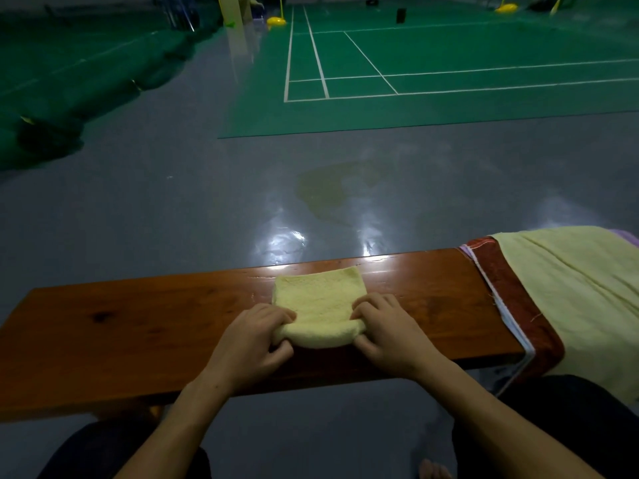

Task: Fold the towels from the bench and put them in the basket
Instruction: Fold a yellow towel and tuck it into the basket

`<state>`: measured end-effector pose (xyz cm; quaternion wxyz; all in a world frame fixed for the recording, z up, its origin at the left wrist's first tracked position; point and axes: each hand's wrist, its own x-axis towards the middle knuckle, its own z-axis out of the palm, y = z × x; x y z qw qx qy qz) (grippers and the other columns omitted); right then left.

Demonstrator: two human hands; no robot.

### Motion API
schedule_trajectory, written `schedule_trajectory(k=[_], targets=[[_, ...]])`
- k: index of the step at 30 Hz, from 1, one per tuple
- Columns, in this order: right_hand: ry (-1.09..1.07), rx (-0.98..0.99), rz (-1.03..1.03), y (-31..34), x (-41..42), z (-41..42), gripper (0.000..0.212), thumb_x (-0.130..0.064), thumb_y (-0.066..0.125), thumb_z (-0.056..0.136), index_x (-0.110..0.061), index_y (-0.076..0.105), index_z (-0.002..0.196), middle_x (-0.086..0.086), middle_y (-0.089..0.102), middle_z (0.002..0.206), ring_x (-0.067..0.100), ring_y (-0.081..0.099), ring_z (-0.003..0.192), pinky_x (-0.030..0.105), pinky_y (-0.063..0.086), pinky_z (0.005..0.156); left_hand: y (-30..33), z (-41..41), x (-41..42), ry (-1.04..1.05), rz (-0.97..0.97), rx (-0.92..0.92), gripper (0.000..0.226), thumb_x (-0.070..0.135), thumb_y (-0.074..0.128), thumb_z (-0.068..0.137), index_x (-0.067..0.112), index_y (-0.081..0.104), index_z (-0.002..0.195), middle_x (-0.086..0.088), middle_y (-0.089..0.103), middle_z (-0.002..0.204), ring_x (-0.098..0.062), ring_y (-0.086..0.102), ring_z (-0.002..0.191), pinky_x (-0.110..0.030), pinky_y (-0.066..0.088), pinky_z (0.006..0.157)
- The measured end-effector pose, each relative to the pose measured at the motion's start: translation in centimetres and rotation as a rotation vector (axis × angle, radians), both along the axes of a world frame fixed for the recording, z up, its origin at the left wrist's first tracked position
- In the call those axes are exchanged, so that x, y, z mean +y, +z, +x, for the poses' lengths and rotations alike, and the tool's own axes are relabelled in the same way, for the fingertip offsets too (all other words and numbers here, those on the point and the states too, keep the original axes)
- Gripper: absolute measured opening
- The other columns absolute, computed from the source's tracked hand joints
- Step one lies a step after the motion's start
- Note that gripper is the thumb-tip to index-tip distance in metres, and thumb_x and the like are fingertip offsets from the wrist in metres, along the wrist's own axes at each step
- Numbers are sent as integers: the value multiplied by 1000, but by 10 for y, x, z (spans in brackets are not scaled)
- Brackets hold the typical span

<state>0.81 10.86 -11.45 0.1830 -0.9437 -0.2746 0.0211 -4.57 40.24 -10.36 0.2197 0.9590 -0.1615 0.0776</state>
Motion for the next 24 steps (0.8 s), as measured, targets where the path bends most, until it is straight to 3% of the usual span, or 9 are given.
schedule_trajectory(k=[5, 13, 18, 21, 24], targets=[[-81, 123, 168, 10, -3, -6, 32, -54, 47, 89, -28, 59, 104, -12, 60, 105, 12, 47, 104, 39, 51, 86, 3, 0, 3, 105, -149, 101, 22, 50, 58, 84, 32, 60, 96, 14, 65, 86, -8, 60, 78, -38, 51, 65], [-257, 179, 213, 6, 0, 0, 36, -64, 43, 90, -29, 53, 90, -7, 62, 82, 13, 58, 75, 48, 57, 72, 3, 1, 2, 254, -294, 135, 35, 65, 57, 87, 31, 62, 87, 14, 69, 78, -4, 65, 73, -40, 56, 61], [-419, 199, 174, -3, 5, 6, 36, -67, 53, 91, -33, 61, 94, -12, 68, 85, 9, 66, 77, 45, 61, 74, -1, 5, -5, 390, -110, 205, 29, 62, 57, 97, 33, 58, 95, 15, 66, 85, -9, 63, 81, -31, 45, 62], [-481, 116, 109, -2, 8, 7, 39, -71, 52, 91, -33, 59, 94, -13, 68, 84, 11, 66, 77, 41, 61, 75, -1, 4, -10, 473, 8, 257, 31, 65, 53, 97, 35, 54, 100, 15, 65, 87, -14, 64, 84, -34, 50, 68], [-512, -2, 0, 1, 9, 2, 45, -75, 43, 93, -33, 54, 103, -10, 67, 89, 15, 66, 82, 40, 59, 74, 3, 0, -14, 533, 125, 60, 29, 60, 54, 97, 34, 53, 109, 12, 67, 96, -19, 67, 89, -35, 50, 65]])
